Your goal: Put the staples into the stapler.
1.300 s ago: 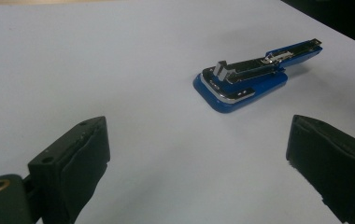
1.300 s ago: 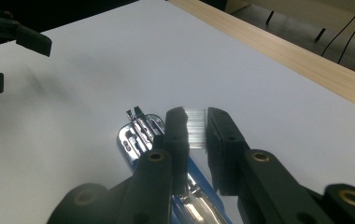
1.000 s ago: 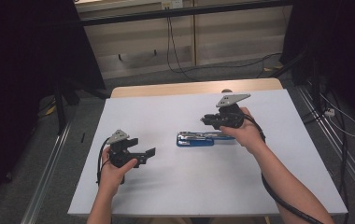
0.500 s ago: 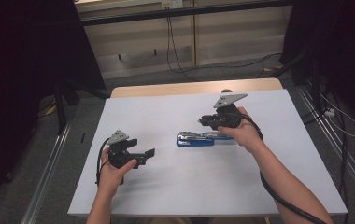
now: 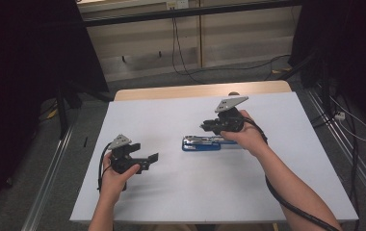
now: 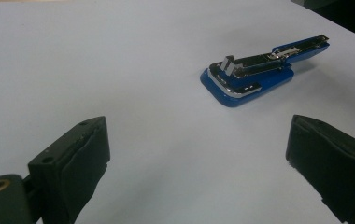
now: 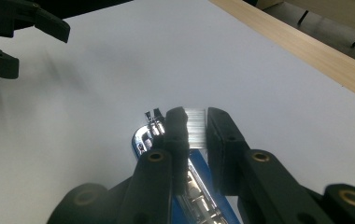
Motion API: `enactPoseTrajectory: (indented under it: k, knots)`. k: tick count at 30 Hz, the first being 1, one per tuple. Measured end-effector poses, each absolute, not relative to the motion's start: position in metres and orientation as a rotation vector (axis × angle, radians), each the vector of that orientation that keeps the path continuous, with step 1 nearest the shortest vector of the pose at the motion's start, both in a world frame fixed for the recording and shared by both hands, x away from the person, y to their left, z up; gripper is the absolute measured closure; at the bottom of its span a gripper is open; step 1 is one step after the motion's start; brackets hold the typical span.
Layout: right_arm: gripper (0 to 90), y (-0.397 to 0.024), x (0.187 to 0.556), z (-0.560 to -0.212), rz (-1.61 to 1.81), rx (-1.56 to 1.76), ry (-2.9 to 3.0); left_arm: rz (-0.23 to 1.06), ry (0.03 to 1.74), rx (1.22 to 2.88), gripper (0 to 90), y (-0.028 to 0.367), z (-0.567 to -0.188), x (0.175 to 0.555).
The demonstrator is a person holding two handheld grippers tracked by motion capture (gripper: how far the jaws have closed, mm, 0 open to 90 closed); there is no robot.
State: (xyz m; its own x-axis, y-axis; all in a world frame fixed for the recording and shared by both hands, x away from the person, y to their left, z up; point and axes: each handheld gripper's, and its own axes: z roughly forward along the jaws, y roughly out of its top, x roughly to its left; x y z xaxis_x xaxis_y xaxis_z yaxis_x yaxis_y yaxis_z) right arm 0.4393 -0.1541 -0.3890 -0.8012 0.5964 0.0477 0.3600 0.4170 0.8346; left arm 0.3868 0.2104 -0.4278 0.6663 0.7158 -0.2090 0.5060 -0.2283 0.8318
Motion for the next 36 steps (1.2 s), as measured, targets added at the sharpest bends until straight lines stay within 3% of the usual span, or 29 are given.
enactPoseTrajectory:
  k: [36]
  knots:
    - [79.8, -0.143, 0.451, -0.394, 1.324, 0.709, 2.496, 0.271, 0.969, 1.908, 6.5, 0.210, -0.429, 0.386]
